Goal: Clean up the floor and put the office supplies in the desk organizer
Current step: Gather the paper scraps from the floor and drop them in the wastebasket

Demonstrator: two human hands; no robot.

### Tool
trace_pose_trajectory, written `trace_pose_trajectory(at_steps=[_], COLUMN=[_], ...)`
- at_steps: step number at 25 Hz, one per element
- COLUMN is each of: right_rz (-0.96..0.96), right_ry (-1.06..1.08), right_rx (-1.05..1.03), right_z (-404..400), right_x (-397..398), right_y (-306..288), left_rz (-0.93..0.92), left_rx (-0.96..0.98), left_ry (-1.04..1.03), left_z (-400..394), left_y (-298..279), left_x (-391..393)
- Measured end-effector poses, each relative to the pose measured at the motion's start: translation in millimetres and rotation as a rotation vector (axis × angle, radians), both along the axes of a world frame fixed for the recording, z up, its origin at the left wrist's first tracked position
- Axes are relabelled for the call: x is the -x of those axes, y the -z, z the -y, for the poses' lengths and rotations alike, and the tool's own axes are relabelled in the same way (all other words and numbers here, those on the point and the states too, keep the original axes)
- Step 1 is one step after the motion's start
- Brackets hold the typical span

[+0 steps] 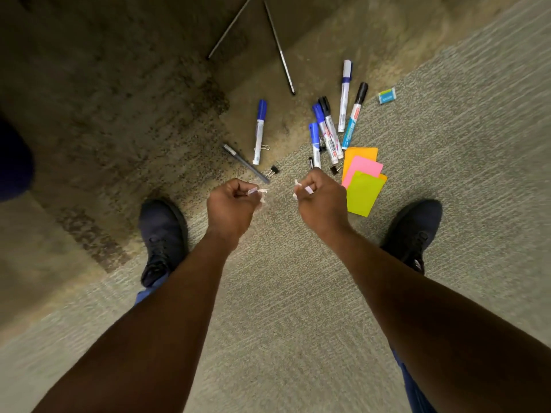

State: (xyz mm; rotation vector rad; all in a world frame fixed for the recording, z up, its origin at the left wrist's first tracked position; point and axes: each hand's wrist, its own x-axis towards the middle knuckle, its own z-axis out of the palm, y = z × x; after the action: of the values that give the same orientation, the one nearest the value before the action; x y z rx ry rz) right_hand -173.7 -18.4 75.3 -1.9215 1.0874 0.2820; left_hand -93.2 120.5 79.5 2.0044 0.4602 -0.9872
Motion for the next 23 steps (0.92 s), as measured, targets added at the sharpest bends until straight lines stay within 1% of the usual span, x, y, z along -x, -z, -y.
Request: trace_pose_trajectory(at_steps=[4, 8, 10, 13, 14, 17, 20, 23], right_rz=[0.062, 0.134, 0.179, 0.248, 0.266, 0.325, 0.415, 0.457], right_ry=[-0.025, 0.037, 0.026, -0.058, -0.129, -0.437, -0.628, -0.813], right_rx=[-0.101, -0.396, -0.490, -0.553, -0.541, -0.401, -0.360, -0.253], right_z=[-34, -78, -107, -158, -177, -236, -288, -333], right_x=[-72, -147, -185, -235, -249, -288, -318, -337], right_y=[-53, -103, -125, -155, -163, -184, -200, -207], left_rz=[0.051, 0.194, 0.267, 0.367, 0.397, 0.475, 0.524, 0.549], left_rx=[0.084, 0.126, 0.117, 0.065, 0.060, 0.090, 0.130, 0.082], left_ry=[-0.138, -0.272, -0.360, -0.484, -0.532, -0.698, -0.830, -0.918], left_z=[-26, -72, -102, -153, -170, -228, -279, -323], left_y=[-48, -102, -128, -165, -175, -199, -213, -213], left_x=[-51, -114, -145, -182, -191, -212, -224, -229])
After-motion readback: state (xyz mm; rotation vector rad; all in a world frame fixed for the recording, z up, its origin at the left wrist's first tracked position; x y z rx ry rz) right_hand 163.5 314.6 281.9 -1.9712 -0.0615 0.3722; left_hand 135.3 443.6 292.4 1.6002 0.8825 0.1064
